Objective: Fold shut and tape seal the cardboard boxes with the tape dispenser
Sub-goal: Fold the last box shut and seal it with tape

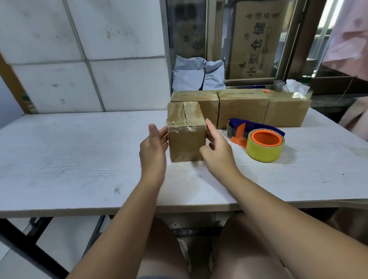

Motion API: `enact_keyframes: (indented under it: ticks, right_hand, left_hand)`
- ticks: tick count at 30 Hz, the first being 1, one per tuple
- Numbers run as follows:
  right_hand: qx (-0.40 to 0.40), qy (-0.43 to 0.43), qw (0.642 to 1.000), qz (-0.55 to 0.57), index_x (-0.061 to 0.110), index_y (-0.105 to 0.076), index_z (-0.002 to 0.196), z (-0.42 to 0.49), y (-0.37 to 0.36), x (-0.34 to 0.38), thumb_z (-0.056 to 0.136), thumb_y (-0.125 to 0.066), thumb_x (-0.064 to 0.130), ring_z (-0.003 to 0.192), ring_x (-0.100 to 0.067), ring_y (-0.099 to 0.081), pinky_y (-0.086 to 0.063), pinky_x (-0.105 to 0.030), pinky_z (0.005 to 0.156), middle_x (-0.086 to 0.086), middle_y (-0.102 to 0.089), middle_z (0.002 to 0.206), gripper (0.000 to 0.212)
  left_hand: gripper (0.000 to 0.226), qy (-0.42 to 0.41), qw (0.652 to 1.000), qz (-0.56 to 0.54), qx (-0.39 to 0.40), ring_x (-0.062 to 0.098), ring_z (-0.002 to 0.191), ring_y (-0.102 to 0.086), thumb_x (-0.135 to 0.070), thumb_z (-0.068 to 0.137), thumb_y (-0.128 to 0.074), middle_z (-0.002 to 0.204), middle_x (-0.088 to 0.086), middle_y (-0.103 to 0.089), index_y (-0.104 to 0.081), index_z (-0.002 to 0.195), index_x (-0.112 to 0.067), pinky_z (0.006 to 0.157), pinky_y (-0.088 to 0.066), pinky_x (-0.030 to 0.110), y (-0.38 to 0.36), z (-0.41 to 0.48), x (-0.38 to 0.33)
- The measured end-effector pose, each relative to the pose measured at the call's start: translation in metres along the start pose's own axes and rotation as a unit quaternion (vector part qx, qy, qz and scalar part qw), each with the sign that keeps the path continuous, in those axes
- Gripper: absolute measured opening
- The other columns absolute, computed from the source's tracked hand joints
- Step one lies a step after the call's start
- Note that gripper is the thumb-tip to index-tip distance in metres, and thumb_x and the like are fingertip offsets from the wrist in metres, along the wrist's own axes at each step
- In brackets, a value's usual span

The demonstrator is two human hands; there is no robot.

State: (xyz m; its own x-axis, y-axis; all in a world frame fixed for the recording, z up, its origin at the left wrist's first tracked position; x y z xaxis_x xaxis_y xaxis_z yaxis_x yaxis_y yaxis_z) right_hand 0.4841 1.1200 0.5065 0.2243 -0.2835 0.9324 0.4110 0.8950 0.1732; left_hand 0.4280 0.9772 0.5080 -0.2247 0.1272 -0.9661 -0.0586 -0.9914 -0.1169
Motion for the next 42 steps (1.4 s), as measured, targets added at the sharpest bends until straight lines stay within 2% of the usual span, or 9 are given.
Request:
enact_keyframes:
  ticks: [2,4,9,16,24,27,30,36,42]
  right_hand:
    - [-0.019,0.049,0.998,-0.027,0.028,-0.037,0.144,0.003,0.009,0.014,0.093,-0.051,0.008,0.128,0.000,-0.037,-0.034,-0.007,0.093,0.017,-0.040,0.139,0.057]
    - [-0.047,0.073,0.995,-0.045,0.027,-0.050,0.134,0.014,0.018,0.020,0.096,-0.051,0.021,0.125,-0.006,-0.044,-0.038,-0.022,0.101,0.006,-0.045,0.140,0.038]
    - [-0.041,0.029,0.997,-0.065,0.039,-0.067,0.099,0.045,0.032,0.009,0.099,-0.041,0.029,0.097,-0.027,-0.064,-0.049,-0.053,0.091,-0.004,-0.071,0.099,0.029]
    - [0.069,0.035,0.995,-0.069,0.035,-0.067,0.110,0.049,0.040,0.001,0.097,-0.048,0.007,0.123,-0.004,-0.050,-0.044,-0.031,0.104,0.009,-0.058,0.131,0.036]
    - [0.137,0.026,0.990,-0.038,0.039,-0.064,0.108,0.051,0.049,0.007,0.091,-0.057,0.001,0.122,0.002,-0.050,-0.040,-0.020,0.105,0.004,-0.058,0.132,0.042]
    - [0.157,0.018,0.987,-0.036,0.034,-0.063,0.115,0.052,0.050,0.007,0.091,-0.057,0.001,0.121,0.000,-0.051,-0.040,-0.022,0.105,0.004,-0.058,0.132,0.041]
    - [0.160,0.008,0.987,-0.029,0.036,-0.065,0.115,0.053,0.052,0.004,0.090,-0.059,0.004,0.112,-0.003,-0.056,-0.043,-0.028,0.104,0.003,-0.064,0.125,0.041]
    - [0.153,0.004,0.988,-0.013,0.041,-0.067,0.107,0.054,0.050,0.001,0.090,-0.062,0.008,0.112,-0.008,-0.060,-0.045,-0.037,0.103,0.005,-0.067,0.119,0.038]
    - [0.151,-0.001,0.989,-0.002,0.038,-0.066,0.108,0.052,0.049,0.002,0.088,-0.063,0.005,0.113,-0.009,-0.060,-0.045,-0.036,0.104,0.003,-0.067,0.117,0.039]
  left_hand:
    - [0.058,-0.003,1.000,0.002,0.026,0.010,0.112,-0.060,-0.050,0.100,-0.025,0.119,0.004,-0.065,-0.064,0.118,-0.011,0.102,-0.044,0.026,0.007,0.006,-0.005]
    - [0.044,-0.020,0.999,0.028,0.024,0.007,0.108,-0.061,-0.038,0.102,-0.033,0.117,0.000,-0.066,-0.063,0.119,-0.009,0.095,-0.048,0.020,0.014,0.010,-0.009]
    - [0.020,-0.041,0.996,0.069,0.029,0.004,0.078,-0.066,-0.007,0.094,-0.055,0.089,-0.007,-0.071,-0.071,0.100,-0.017,0.078,-0.052,0.019,0.017,0.019,-0.009]
    - [0.041,-0.095,0.986,0.104,0.090,0.008,0.069,-0.060,0.001,0.090,-0.059,0.075,-0.007,-0.062,-0.064,0.102,-0.038,0.076,-0.051,0.019,0.014,0.026,-0.011]
    - [0.037,-0.110,0.971,0.153,0.144,0.007,0.077,-0.062,0.001,0.088,-0.061,0.087,-0.005,-0.066,-0.067,0.098,-0.035,0.079,-0.049,0.016,0.015,0.036,-0.020]
    - [0.035,-0.111,0.969,0.161,0.149,0.007,0.084,-0.061,-0.001,0.086,-0.065,0.092,-0.006,-0.067,-0.068,0.092,-0.035,0.085,-0.049,0.020,0.016,0.038,-0.023]
    - [0.030,-0.114,0.966,0.163,0.164,-0.002,0.084,-0.062,-0.003,0.085,-0.067,0.097,-0.008,-0.066,-0.067,0.091,-0.033,0.081,-0.046,0.012,0.016,0.037,-0.027]
    - [0.019,-0.124,0.960,0.174,0.180,-0.001,0.117,-0.053,-0.006,0.088,-0.065,0.125,-0.010,-0.058,-0.067,0.097,-0.023,0.101,-0.043,0.018,0.015,0.036,-0.025]
    - [0.015,-0.149,0.951,0.195,0.187,-0.005,0.118,-0.052,-0.006,0.088,-0.062,0.123,-0.014,-0.060,-0.061,0.092,-0.020,0.108,-0.038,0.027,0.009,0.030,-0.023]
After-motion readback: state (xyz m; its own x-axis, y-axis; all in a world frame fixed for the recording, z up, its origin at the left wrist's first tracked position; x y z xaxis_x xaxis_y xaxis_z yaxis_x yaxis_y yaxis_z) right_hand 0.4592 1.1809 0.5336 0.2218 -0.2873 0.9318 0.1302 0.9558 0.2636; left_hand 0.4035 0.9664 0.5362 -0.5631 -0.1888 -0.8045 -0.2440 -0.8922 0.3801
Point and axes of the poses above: each hand's wrist, its own z-axis towards the middle knuckle, its own y-axis out of the back of the hand, x = y × z, the point moved 4 cm from there along z, towards the middle knuckle
